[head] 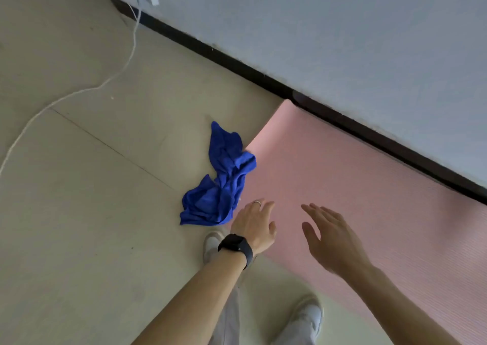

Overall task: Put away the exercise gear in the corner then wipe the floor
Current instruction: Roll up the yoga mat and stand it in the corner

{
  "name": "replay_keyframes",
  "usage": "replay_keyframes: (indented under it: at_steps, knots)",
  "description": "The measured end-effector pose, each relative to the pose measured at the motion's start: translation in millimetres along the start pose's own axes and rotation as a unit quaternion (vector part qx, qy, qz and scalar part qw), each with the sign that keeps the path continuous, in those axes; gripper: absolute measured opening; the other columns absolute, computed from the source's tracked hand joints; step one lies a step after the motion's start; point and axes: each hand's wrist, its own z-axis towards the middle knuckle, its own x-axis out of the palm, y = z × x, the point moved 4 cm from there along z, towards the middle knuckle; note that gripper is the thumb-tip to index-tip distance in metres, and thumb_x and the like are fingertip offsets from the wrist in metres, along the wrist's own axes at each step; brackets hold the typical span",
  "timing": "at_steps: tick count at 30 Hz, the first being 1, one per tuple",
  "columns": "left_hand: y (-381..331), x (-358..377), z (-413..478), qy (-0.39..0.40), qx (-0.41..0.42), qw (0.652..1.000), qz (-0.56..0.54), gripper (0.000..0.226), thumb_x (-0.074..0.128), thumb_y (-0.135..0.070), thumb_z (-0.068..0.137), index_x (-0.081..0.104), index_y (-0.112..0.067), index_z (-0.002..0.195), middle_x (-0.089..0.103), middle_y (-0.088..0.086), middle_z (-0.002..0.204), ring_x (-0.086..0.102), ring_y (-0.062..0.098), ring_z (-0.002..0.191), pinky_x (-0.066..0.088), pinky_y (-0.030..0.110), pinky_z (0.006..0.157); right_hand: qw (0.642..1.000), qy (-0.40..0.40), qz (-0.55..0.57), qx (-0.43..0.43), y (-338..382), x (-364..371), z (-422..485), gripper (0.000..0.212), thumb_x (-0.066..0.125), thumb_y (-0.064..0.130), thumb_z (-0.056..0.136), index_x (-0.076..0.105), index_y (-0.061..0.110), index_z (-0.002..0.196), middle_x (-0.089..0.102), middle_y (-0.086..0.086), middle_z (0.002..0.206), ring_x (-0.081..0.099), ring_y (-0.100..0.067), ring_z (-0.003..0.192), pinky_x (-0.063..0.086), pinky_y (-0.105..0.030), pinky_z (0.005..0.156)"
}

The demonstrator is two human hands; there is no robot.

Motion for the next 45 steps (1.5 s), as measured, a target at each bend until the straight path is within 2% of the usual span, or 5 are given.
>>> replay_keyframes:
  at_steps: [20, 29, 33, 38, 45]
  knots:
    - [237.6, 149.5, 277.8, -0.355, -0.045, 0.926, 0.121, 0.061, 0.046, -0.039, 0.098, 0.031, -0.02, 0.154, 0.025, 0.015, 0.161, 0.027, 0.034, 0.146, 0.022, 0.052, 0.118, 0.988, -0.103, -0.074, -0.09, -47.3, 262.3, 351.8, 0.073, 0.037, 0.057, 0.099, 0.0, 0.036, 0.158, -0.006, -0.005, 0.167, -0.006, -0.03, 0.153, 0.004, -0.053, 0.123]
    - [257.3, 114.1, 288.4, -0.245, -0.078, 0.964, 0.068, 0.037, 0.051, -0.059, 0.092, 0.063, -0.024, 0.087, 0.026, 0.01, 0.16, 0.01, 0.035, 0.15, 0.008, 0.054, 0.12, 0.973, -0.091, -0.189, -0.1, 11.3, 206.6, 411.4, 0.066, 0.037, 0.067, 0.094, 0.005, 0.051, 0.151, 0.033, -0.009, 0.146, 0.045, -0.036, 0.119, 0.049, -0.051, 0.083]
    - [230.9, 109.3, 265.1, -0.298, -0.068, 0.946, 0.106, 0.029, 0.053, -0.047, 0.094, 0.06, -0.019, 0.089, 0.06, 0.004, 0.114, 0.05, 0.025, 0.112, 0.038, 0.037, 0.091, 0.99, -0.1, -0.095, -0.03, 23.1, 178.0, 405.2, 0.063, 0.033, 0.077, 0.088, 0.045, 0.027, 0.125, 0.053, -0.006, 0.116, 0.058, -0.033, 0.098, 0.045, -0.039, 0.073]
    - [226.9, 123.4, 238.2, -0.218, -0.069, 0.973, 0.014, 0.011, 0.048, -0.029, 0.094, 0.048, -0.018, 0.094, 0.057, -0.002, 0.084, 0.052, 0.021, 0.073, 0.036, 0.031, 0.052, 0.985, -0.142, 0.096, 0.026, 0.3, 172.2, 392.7, 0.03, 0.052, 0.015, 0.085, 0.054, 0.012, 0.115, 0.062, -0.01, 0.11, 0.049, -0.025, 0.087, 0.039, -0.03, 0.07]
    - [243.4, 143.0, 183.5, -0.045, -0.11, 0.982, 0.145, 0.023, 0.042, -0.043, 0.096, 0.055, -0.026, 0.091, 0.064, 0.0, 0.084, 0.059, 0.025, 0.074, 0.044, 0.032, 0.06, 0.95, -0.235, 0.206, -0.011, -43.8, 191.6, 355.7, 0.031, 0.047, -0.003, 0.089, 0.05, -0.003, 0.12, 0.047, -0.028, 0.121, 0.053, -0.041, 0.097, 0.038, -0.035, 0.081]
